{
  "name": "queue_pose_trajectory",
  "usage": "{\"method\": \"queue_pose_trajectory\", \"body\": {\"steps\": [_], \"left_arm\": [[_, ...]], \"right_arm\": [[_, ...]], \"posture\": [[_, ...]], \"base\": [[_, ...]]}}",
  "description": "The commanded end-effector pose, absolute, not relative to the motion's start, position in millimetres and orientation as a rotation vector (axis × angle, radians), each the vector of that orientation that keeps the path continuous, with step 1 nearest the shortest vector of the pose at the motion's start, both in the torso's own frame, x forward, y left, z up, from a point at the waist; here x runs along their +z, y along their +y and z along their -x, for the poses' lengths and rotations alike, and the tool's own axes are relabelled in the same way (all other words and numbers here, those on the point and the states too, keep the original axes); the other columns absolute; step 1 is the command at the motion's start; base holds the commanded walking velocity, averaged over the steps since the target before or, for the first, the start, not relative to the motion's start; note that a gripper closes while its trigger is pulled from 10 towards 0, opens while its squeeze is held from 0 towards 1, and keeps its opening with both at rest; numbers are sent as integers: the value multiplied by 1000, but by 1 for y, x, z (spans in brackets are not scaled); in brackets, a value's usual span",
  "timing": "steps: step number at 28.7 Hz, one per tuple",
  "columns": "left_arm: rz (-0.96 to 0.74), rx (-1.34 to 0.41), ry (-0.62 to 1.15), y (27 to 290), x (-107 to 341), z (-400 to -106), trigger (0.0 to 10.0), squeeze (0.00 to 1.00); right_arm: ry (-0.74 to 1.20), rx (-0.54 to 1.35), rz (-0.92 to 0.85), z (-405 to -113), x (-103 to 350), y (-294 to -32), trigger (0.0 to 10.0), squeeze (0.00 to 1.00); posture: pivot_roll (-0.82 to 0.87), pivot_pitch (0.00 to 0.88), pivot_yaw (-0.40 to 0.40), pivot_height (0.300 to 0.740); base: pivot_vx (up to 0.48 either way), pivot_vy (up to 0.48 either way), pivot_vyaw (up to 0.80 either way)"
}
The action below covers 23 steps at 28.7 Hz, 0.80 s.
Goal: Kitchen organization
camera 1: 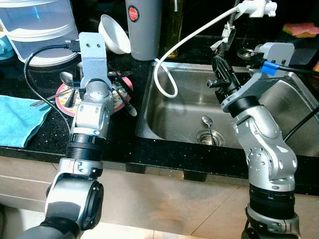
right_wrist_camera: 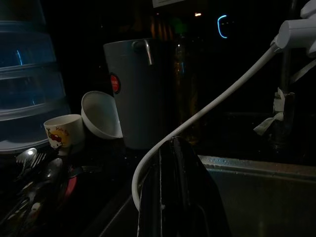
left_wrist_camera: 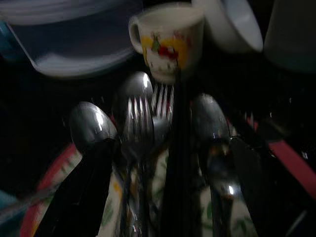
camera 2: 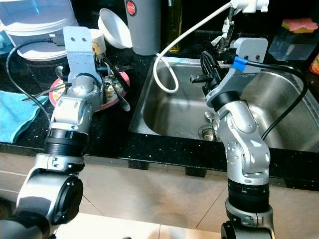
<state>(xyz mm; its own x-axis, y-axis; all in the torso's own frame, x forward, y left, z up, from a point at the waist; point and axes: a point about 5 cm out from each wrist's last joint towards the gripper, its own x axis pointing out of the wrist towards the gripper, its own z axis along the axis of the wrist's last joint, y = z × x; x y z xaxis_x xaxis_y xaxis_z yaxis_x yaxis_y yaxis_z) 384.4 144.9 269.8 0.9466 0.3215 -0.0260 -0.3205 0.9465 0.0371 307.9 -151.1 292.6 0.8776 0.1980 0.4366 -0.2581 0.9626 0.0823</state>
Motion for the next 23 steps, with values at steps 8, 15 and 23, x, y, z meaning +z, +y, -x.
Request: {"method": "queue_pose_trajectory", "body": {"steps": [8, 15, 23], "left_arm": [[41, 185, 156, 139, 257, -391, 10000, 0], [73, 57, 126, 132, 275, -399, 10000, 0], [108, 51, 126, 132, 285, -406, 7765, 0]], "right_arm": [[-450, 216, -129, -308, 293, -157, 10000, 0], [-453, 209, -127, -308, 294, -159, 10000, 0], [-455, 203, -127, -308, 295, -160, 10000, 0]], "posture": [[52, 83, 47, 740], [48, 88, 50, 740], [42, 93, 51, 740]], "base": [[0, 0, 0], [0, 0, 0], [0, 0, 0]]}}
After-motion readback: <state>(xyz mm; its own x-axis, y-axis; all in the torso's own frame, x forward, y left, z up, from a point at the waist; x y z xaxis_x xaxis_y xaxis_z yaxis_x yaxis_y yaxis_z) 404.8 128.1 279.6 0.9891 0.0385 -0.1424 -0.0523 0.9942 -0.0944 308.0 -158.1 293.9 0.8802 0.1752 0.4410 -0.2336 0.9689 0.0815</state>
